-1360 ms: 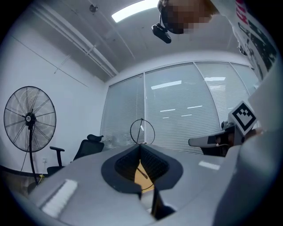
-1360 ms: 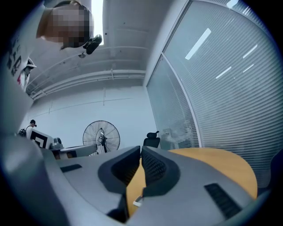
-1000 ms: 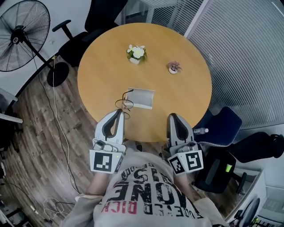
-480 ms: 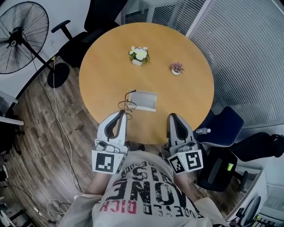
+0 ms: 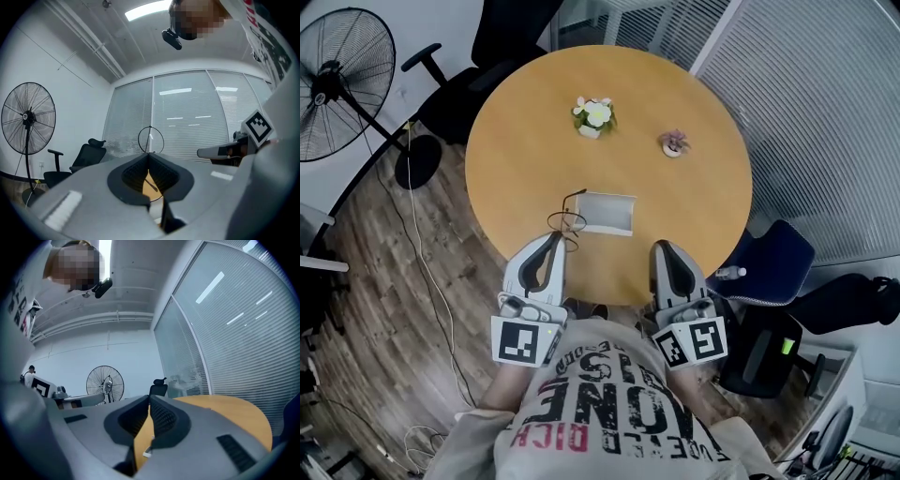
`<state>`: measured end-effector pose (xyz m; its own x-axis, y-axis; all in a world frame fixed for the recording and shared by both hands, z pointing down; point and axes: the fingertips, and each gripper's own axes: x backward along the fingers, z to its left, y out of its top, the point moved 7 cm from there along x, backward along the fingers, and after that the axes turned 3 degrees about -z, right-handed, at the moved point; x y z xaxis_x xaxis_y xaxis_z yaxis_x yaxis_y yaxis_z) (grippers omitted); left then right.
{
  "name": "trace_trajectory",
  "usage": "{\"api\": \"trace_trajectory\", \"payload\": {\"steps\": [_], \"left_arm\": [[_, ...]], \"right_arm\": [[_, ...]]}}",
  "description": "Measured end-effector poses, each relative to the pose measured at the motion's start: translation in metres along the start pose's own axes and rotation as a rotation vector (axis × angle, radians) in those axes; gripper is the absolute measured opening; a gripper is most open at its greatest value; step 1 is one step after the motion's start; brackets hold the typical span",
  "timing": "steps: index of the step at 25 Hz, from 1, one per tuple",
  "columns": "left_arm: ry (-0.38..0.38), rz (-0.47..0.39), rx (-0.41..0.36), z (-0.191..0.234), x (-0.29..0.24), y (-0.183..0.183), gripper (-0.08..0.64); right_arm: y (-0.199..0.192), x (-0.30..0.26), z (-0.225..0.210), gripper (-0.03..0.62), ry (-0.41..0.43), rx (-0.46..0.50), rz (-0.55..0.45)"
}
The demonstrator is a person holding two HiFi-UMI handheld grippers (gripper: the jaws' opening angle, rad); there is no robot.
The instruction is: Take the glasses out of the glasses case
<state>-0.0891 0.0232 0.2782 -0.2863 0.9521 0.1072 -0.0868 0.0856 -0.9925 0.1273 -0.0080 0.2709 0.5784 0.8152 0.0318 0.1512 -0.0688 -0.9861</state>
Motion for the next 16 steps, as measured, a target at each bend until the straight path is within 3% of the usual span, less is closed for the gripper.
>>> {"api": "trace_trajectory", "payload": {"steps": [16], "left_arm": [[-0.042, 0.004, 0.013, 0.0077, -0.0081, -0.0025, 0.017]], "right_arm": [[-0.0010, -0.0042, 0.0001, 0.021, -0.034, 0.006, -0.002]]}}
